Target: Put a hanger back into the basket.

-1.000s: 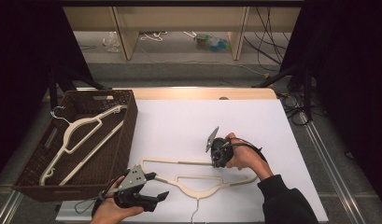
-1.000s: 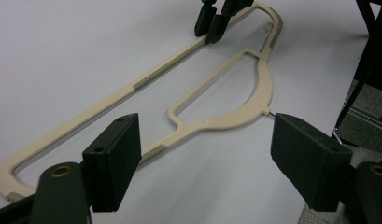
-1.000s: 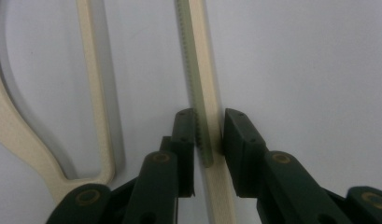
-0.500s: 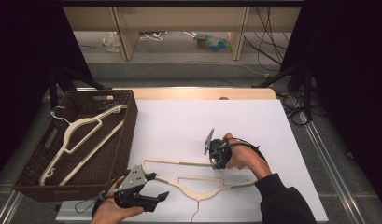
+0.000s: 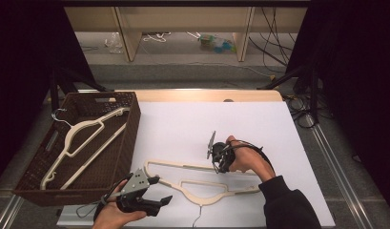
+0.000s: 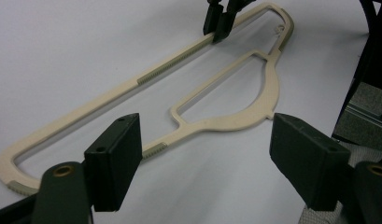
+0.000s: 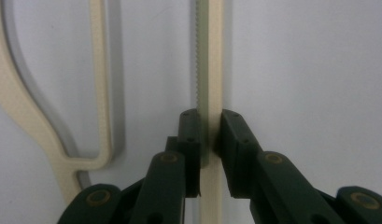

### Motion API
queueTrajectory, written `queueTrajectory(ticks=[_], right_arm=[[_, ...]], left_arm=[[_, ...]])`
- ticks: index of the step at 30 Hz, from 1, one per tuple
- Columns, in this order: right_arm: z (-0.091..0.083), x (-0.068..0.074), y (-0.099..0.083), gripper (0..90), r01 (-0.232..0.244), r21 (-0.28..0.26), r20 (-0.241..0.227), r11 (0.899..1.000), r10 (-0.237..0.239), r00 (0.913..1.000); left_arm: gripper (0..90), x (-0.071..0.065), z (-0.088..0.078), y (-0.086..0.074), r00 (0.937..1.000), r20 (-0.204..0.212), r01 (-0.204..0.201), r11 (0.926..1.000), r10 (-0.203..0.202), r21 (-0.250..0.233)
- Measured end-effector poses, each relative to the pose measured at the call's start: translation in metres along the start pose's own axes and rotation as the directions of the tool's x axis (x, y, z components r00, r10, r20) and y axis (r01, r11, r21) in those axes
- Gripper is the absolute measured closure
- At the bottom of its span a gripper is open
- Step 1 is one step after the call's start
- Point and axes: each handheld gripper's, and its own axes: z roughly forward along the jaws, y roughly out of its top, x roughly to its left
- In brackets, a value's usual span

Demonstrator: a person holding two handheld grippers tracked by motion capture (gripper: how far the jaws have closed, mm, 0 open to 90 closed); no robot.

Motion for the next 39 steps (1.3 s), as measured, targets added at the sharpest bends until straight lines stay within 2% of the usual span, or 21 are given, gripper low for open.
queueTrajectory(ticks=[6, 7, 10, 11, 12, 15, 16, 18, 19, 22, 24, 26, 28, 29, 31, 32, 33, 34, 35, 36, 39], right_arm=[[-0.009, -0.001, -0.010, 79.2, -0.036, -0.023, 0.007, 0.999, 0.036, 0.9993], [-0.011, -0.002, -0.011, 79.1, -0.031, -0.033, 0.005, 0.999, 0.032, 0.9995], [-0.014, -0.002, -0.015, 79.2, -0.027, -0.051, -0.001, 0.998, 0.027, 0.9996], [-0.014, -0.002, -0.016, 79.1, -0.033, -0.051, -0.006, 0.998, 0.033, 0.9994], [-0.014, -0.001, -0.017, 79.2, -0.061, -0.066, -0.020, 0.996, 0.059, 0.9980], [-0.016, -0.001, -0.020, 79.2, -0.071, -0.075, -0.023, 0.995, 0.069, 0.9973], [-0.017, -0.003, -0.021, 79.2, -0.034, -0.063, -0.009, 0.997, 0.034, 0.9994], [-0.019, -0.003, -0.022, 79.1, -0.033, -0.078, -0.013, 0.996, 0.032, 0.9994], [-0.019, -0.001, -0.022, 79.1, -0.060, -0.093, -0.026, 0.994, 0.058, 0.9980], [-0.021, -0.002, -0.024, 79.1, -0.057, -0.116, -0.031, 0.992, 0.053, 0.9981], [-0.022, -0.002, -0.027, 79.1, -0.062, -0.137, -0.040, 0.989, 0.057, 0.9975], [-0.023, -0.002, -0.030, 79.1, -0.074, -0.152, -0.049, 0.986, 0.067, 0.9966], [-0.024, -0.003, -0.032, 79.1, -0.074, -0.163, -0.058, 0.984, 0.066, 0.9962], [-0.025, -0.003, -0.033, 79.2, -0.078, -0.165, -0.055, 0.983, 0.069, 0.9961], [-0.026, -0.003, -0.034, 79.2, -0.075, -0.171, -0.059, 0.982, 0.065, 0.9961], [-0.026, -0.003, -0.034, 79.2, -0.075, -0.169, -0.060, 0.983, 0.066, 0.9961], [-0.027, -0.003, -0.034, 79.2, -0.076, -0.170, -0.059, 0.983, 0.066, 0.9960], [-0.027, -0.003, -0.034, 79.2, -0.078, -0.169, -0.060, 0.983, 0.069, 0.9958], [-0.027, -0.003, -0.035, 79.2, -0.081, -0.169, -0.060, 0.982, 0.072, 0.9956], [-0.027, -0.003, -0.035, 79.2, -0.081, -0.168, -0.061, 0.982, 0.072, 0.9956], [-0.028, -0.004, -0.035, 79.2, -0.090, -0.170, -0.070, 0.981, 0.079, 0.9944]], left_arm=[[26.1, -0.002, 0.006, -0.001, 0.9989, -0.004, -0.048, 0.9982, 0.048, 0.036], [26.2, -0.003, 0.008, -0.001, 0.9989, -0.008, -0.046, 0.9987, 0.046, 0.024], [26.6, -0.004, 0.012, 0.001, 0.9950, -0.017, -0.097, 0.9931, 0.098, 0.066], [26.8, -0.005, 0.016, 0.000, 0.9949, -0.017, -0.099, 0.9940, 0.099, 0.047], [26.8, -0.004, 0.016, 0.002, 0.9927, -0.021, -0.117, 0.9910, 0.119, 0.064], [27.2, -0.004, 0.024, 0.004, 0.9857, -0.038, -0.161, 0.9843, 0.164, 0.072], [27.3, -0.004, 0.027, 0.004, 0.9839, -0.040, -0.171, 0.9831, 0.174, 0.065], [27.4, -0.003, 0.032, 0.005, 0.9786, -0.047, -0.197, 0.9778, 0.200, 0.073], [27.3, -0.003, 0.034, 0.006, 0.9755, -0.049, -0.210, 0.9741, 0.215, 0.083], [27.4, -0.003, 0.041, 0.007, 0.9768, -0.040, -0.208, 0.9759, 0.211, 0.067], [27.6, -0.003, 0.044, 0.009, 0.9733, -0.035, -0.224, 0.9715, 0.227, 0.079], [27.5, -0.003, 0.049, 0.008, 0.9726, -0.036, -0.227, 0.9718, 0.230, 0.063], [27.6, -0.002, 0.051, 0.009, 0.9657, -0.037, -0.253, 0.9633, 0.257, 0.091], [27.6, -0.002, 0.054, 0.008, 0.9661, -0.034, -0.253, 0.9643, 0.256, 0.079], [27.7, 0.000, 0.058, 0.009, 0.9513, -0.042, -0.301, 0.9494, 0.305, 0.090], [27.8, -0.001, 0.059, 0.008, 0.9564, -0.034, -0.286, 0.9531, 0.290, 0.100], [27.8, -0.001, 0.062, 0.007, 0.9549, -0.036, -0.290, 0.9517, 0.295, 0.100], [28.1, -0.001, 0.064, 0.007, 0.9519, -0.028, -0.300, 0.9471, 0.305, 0.113], [28.4, -0.001, 0.065, 0.007, 0.9449, -0.025, -0.321, 0.9392, 0.326, 0.121], [28.4, -0.003, 0.068, 0.006, 0.9449, -0.024, -0.322, 0.9402, 0.326, 0.111], [28.9, -0.006, 0.073, 0.005, 0.9328, -0.015, -0.356, 0.9269, 0.360, 0.120]])
